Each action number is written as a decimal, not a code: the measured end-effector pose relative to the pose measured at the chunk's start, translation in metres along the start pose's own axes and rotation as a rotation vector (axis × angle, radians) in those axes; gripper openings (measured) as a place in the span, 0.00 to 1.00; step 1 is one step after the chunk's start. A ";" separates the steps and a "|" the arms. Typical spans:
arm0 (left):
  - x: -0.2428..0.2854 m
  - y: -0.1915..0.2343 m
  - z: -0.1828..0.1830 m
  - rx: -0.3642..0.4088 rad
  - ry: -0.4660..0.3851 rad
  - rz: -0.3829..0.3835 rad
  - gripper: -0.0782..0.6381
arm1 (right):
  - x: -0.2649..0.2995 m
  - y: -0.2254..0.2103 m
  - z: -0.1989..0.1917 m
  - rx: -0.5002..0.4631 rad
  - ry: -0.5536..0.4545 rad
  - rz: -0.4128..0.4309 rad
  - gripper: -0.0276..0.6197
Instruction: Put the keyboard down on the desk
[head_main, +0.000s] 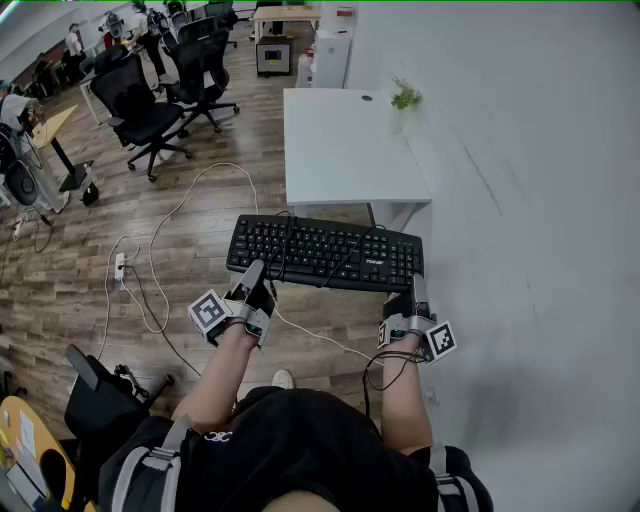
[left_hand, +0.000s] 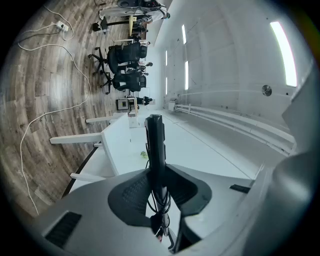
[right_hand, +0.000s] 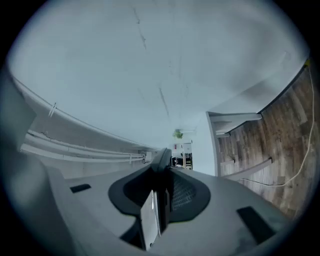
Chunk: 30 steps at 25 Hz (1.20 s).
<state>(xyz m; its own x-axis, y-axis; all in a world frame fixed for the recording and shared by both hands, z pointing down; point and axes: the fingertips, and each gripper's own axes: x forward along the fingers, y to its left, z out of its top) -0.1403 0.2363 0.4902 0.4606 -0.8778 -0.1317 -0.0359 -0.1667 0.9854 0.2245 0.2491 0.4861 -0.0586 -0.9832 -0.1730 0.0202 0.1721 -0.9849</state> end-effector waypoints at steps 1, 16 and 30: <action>0.001 0.001 0.000 0.002 0.003 -0.003 0.23 | 0.000 -0.001 0.001 0.001 -0.002 0.000 0.17; 0.004 0.015 0.022 0.004 0.000 0.013 0.23 | 0.018 -0.016 -0.016 0.004 0.002 -0.020 0.17; 0.019 0.033 0.077 -0.007 0.043 -0.009 0.23 | 0.037 -0.036 -0.059 0.002 -0.045 -0.032 0.17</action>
<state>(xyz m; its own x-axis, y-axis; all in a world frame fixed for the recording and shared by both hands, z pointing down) -0.2012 0.1795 0.5117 0.4982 -0.8563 -0.1364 -0.0253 -0.1716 0.9848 0.1626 0.2096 0.5149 -0.0143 -0.9900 -0.1405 0.0213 0.1402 -0.9899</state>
